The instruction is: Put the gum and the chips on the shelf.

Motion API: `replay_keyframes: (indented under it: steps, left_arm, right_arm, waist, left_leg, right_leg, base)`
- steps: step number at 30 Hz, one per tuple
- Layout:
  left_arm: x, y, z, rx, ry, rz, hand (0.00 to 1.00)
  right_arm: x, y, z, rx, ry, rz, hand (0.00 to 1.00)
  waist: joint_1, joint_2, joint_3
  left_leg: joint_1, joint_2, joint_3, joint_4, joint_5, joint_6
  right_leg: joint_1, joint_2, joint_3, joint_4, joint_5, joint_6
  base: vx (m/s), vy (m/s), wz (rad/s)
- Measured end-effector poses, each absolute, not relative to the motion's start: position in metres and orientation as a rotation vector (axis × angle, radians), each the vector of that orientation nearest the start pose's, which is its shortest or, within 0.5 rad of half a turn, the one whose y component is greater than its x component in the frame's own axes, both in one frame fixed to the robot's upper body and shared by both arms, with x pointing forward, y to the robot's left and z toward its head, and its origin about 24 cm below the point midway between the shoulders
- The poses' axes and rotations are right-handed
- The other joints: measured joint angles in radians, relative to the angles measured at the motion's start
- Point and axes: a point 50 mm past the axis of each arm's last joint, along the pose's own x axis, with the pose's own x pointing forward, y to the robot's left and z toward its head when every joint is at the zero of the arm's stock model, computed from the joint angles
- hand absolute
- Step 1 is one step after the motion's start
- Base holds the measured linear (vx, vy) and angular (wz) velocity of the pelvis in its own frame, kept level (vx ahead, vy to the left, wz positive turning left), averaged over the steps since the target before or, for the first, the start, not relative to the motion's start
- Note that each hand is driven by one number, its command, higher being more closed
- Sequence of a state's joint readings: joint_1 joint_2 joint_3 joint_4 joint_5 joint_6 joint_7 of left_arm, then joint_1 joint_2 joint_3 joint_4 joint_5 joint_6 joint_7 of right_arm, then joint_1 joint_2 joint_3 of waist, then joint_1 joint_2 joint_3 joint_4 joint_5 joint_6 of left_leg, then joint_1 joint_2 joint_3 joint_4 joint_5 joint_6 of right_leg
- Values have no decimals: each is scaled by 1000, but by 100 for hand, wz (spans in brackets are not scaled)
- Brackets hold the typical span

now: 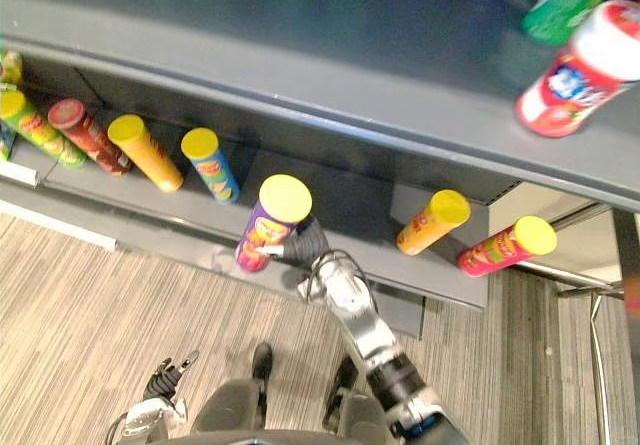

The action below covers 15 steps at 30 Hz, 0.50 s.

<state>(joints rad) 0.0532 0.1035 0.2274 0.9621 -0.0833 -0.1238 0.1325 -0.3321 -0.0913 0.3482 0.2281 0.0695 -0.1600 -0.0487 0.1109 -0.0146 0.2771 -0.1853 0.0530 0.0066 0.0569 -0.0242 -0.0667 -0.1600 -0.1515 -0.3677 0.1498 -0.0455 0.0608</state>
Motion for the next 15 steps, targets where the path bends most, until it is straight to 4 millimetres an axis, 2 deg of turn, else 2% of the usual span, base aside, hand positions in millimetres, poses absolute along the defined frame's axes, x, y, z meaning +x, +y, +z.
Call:
replay_keyframes:
  steps: [2, 4, 7, 12, 15]
  left_arm:
    - [141, 228, -133, -16, 825, 429, 0]
    - [148, 228, -130, -11, 798, 424, 0]
    - [160, 228, -124, -8, 763, 419, 0]
    - [172, 227, -117, 13, 711, 394, 0]
    - [175, 226, -115, 13, 697, 390, 0]
  right_arm:
    - [318, -86, 96, -144, -258, 213, 100]
    - [332, -99, 108, -170, -279, 120, 100]
    - [348, -115, 126, -216, -315, 10, 100]
    - [363, -132, 146, -238, -348, -118, 100]
    - [367, -138, 147, -255, -328, -148, 100]
  waist:
    - [7, 9, 34]
    - [25, 14, 57]
    - [32, 32, 97]
    - [32, 51, 124]
    - [34, 53, 130]
  left_leg:
    - [-46, -16, -26, 36, 1, 2]
    - [-78, -27, -28, 56, 1, 1]
    - [-100, -36, -30, 71, 1, 1]
    - [-144, -42, -21, 87, 14, 16]
    - [-157, -44, -22, 91, 31, 16]
  right_leg:
    - [-47, -31, -16, 82, -37, 2]
    - [-88, -52, -16, 131, -53, 2]
    - [-114, -71, -16, 170, -64, 2]
    - [-160, -93, -24, 214, -83, 1]
    - [-183, -98, -23, 226, -84, -1]
  base:
    - [-67, 13, 40]
    - [-59, 19, 17]
    - [-40, 17, 12]
    - [-16, 0, 14]
    - [58, -23, 7]
